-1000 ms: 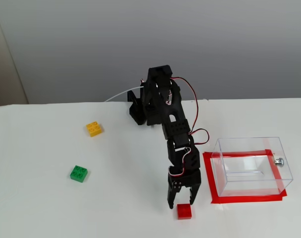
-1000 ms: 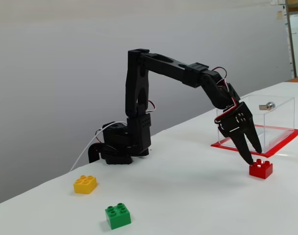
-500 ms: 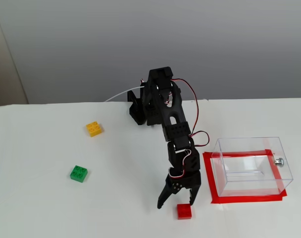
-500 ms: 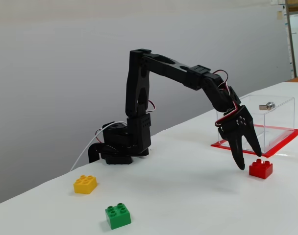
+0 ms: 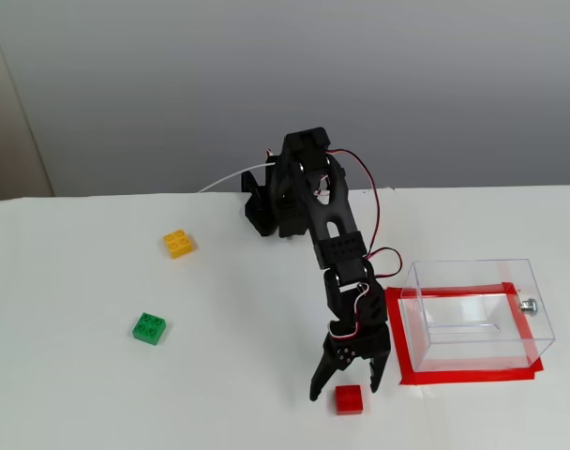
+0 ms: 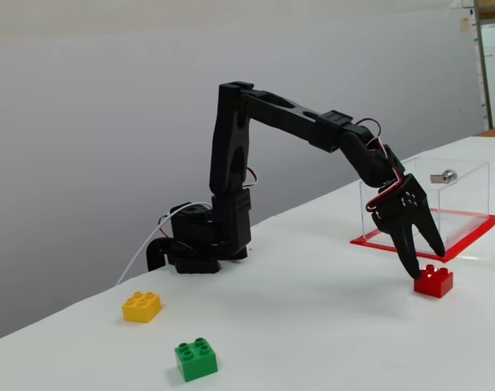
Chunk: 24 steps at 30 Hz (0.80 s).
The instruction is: Pick the red lego brick and place it into the transparent box
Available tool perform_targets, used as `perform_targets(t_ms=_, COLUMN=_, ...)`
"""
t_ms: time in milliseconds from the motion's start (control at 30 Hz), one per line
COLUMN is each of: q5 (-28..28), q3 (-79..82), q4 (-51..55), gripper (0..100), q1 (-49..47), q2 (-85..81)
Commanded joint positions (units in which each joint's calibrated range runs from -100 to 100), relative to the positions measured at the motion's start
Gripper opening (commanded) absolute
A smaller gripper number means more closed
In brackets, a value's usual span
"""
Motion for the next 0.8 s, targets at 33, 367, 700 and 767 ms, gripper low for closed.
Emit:
perform_targets(t_ms=33, q5=-0.2, q3=-2.8, q4=-0.5, gripper=42, q1=-0.8, q2=-0.1)
perform_targets(t_ms=367, q5=-0.2, q3=-2.7, q4=-2.7, gripper=42, q1=-0.7, q2=1.3)
perform_targets(t_ms=700, q5=-0.2, q3=-5.7, q4=-3.8, gripper=42, q1=-0.8, q2=6.2)
perform_targets(t_ms=767, q5=-0.2, q3=-6.2, q4=-3.8, gripper=42, q1=-1.0, q2=7.2)
